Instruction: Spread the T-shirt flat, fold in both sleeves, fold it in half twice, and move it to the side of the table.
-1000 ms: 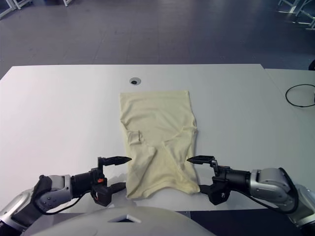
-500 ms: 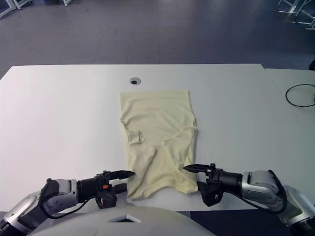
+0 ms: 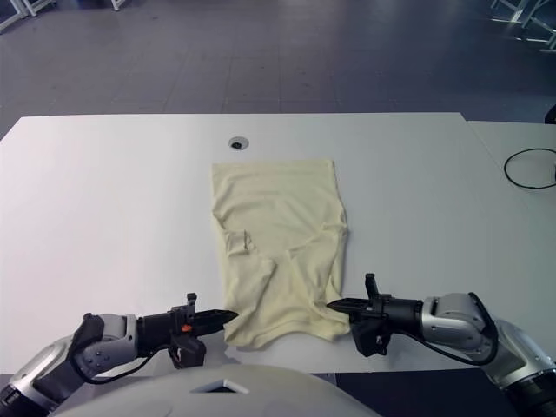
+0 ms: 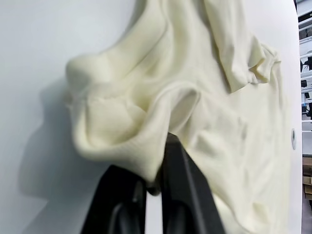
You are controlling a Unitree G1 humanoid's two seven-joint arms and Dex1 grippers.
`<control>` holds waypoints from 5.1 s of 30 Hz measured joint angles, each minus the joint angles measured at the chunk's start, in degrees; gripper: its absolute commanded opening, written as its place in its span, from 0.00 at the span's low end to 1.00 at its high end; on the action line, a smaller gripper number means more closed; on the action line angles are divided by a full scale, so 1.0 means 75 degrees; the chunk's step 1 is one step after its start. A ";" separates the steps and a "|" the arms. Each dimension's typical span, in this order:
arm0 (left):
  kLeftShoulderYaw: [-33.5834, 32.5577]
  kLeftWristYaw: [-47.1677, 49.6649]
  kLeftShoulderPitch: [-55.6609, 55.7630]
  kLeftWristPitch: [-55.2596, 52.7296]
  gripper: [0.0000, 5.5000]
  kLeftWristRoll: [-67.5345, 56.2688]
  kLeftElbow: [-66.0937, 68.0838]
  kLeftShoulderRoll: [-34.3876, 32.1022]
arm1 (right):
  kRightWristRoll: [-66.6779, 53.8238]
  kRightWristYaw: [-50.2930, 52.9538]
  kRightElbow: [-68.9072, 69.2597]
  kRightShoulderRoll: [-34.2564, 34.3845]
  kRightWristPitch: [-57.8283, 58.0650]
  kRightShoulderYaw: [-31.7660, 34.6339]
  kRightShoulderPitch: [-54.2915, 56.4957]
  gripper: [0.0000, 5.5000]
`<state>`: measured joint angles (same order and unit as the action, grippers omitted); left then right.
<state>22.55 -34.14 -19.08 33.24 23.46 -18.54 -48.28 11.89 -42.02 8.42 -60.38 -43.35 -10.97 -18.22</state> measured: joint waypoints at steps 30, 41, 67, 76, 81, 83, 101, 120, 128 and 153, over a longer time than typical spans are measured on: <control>-0.1455 -0.4422 0.0347 -0.6473 0.00 -0.7401 -0.2513 -0.1584 | -0.6869 -0.3428 0.4612 -0.1314 0.7272 0.1251 -0.0656 0.00; -0.2246 -0.3856 0.2057 -0.9407 0.00 -1.0140 -0.2068 -0.1181 | -0.8866 -0.3993 0.3931 -0.1320 0.9460 0.2058 0.0166 0.00; -0.1366 -0.4884 0.7443 -1.0915 0.00 -0.8844 0.4127 0.1545 | -0.6940 -0.5813 -0.1361 0.1096 1.0694 -0.0055 0.5795 0.00; -0.1325 -0.5349 0.8407 -1.0589 0.00 -0.7796 0.6574 0.2510 | -0.5806 -0.6416 -0.4045 0.1991 1.0483 -0.0365 0.6814 0.00; -0.1348 -0.5523 0.8571 -1.0489 0.00 -0.7454 0.7187 0.2736 | -0.5336 -0.6499 -0.4859 0.2217 1.0201 -0.0357 0.6885 0.00; -0.1409 -0.5545 0.8725 -1.0410 0.00 -0.7210 0.7592 0.2780 | -0.5112 -0.6557 -0.5200 0.2263 1.0081 -0.0325 0.6902 0.00; -0.2283 -0.5127 0.9766 -0.9448 0.00 -0.6006 1.0416 0.3686 | -0.3889 -0.6357 -0.8041 0.3087 0.9004 0.0169 0.8093 0.00; -0.2896 -0.3922 0.9794 -0.8736 0.00 -0.5083 1.1438 0.4248 | -0.2775 -0.5328 -0.9733 0.3624 0.7836 0.0576 0.8288 0.00; -0.3223 -0.3331 0.9799 -0.8439 0.19 -0.4939 1.1612 0.4324 | -0.2602 -0.4758 -0.9911 0.3720 0.7582 0.0848 0.8358 0.21; -0.1705 -0.1949 0.5494 -0.7892 0.94 -0.3612 0.2829 0.3694 | -0.2256 -0.2259 -0.5793 0.3885 0.5860 0.1376 0.6506 0.93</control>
<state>9.76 -48.76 22.12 -25.95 -3.63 2.67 -20.58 -5.02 -58.96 -35.03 -31.25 0.60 -0.65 30.58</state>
